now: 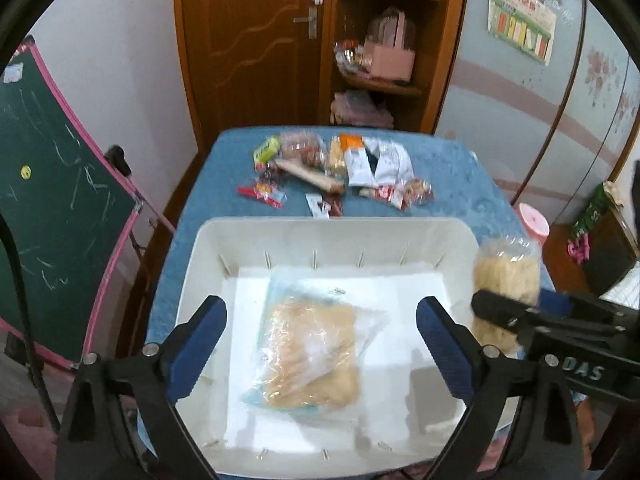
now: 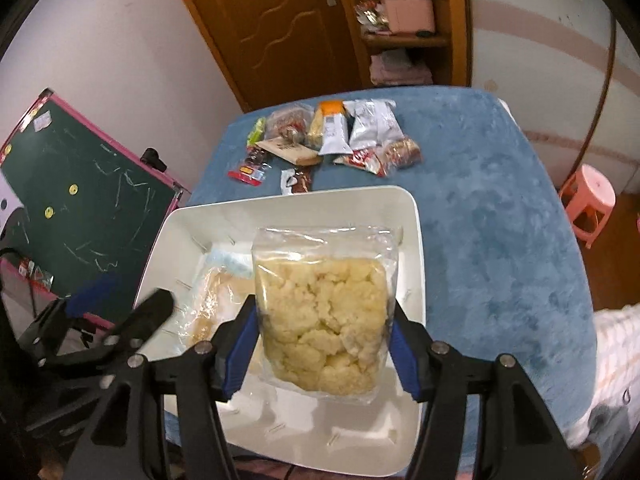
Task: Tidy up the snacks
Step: 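Lower the bread bag into the tray with left tool while right tool lowers cracker bag, then open both tools and move them back over the snack pile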
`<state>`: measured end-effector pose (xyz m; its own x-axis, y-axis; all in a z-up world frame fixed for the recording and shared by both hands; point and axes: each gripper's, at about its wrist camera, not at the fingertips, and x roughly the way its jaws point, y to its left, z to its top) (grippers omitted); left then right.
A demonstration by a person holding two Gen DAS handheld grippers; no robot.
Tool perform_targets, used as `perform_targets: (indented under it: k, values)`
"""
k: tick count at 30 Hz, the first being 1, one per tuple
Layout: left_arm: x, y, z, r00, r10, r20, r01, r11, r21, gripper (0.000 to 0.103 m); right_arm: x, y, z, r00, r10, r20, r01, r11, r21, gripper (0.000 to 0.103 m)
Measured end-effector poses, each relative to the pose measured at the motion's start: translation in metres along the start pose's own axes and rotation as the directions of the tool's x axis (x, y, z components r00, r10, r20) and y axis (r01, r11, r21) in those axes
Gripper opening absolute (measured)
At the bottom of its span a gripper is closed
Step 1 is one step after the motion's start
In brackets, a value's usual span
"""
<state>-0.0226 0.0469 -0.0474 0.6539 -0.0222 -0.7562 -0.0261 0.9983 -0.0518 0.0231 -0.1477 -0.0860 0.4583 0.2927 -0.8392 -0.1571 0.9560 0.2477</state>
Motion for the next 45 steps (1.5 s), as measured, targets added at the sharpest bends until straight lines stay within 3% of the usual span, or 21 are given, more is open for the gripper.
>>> perform_targets:
  k: [6, 36, 45]
  values:
    - [0.001, -0.006, 0.001, 1.0, 0.009, 0.001, -0.009, 1.0, 0.021, 0.096, -0.002, -0.004, 0.001, 1.0, -0.002, 0.015, 0.002, 1.0, 0.022, 0.067]
    - [0.03, -0.004, 0.008, 0.998, 0.023, -0.066, -0.022, 1.0, 0.005, 0.096, 0.015, -0.012, 0.004, 1.0, -0.01, -0.028, 0.011, 1.0, 0.025, 0.067]
    - [0.033, 0.005, 0.047, 0.997, 0.064, -0.033, -0.063, 0.998, 0.018, 0.096, 0.003, -0.023, 0.038, 0.999, -0.015, 0.028, 0.014, 0.999, 0.032, 0.067]
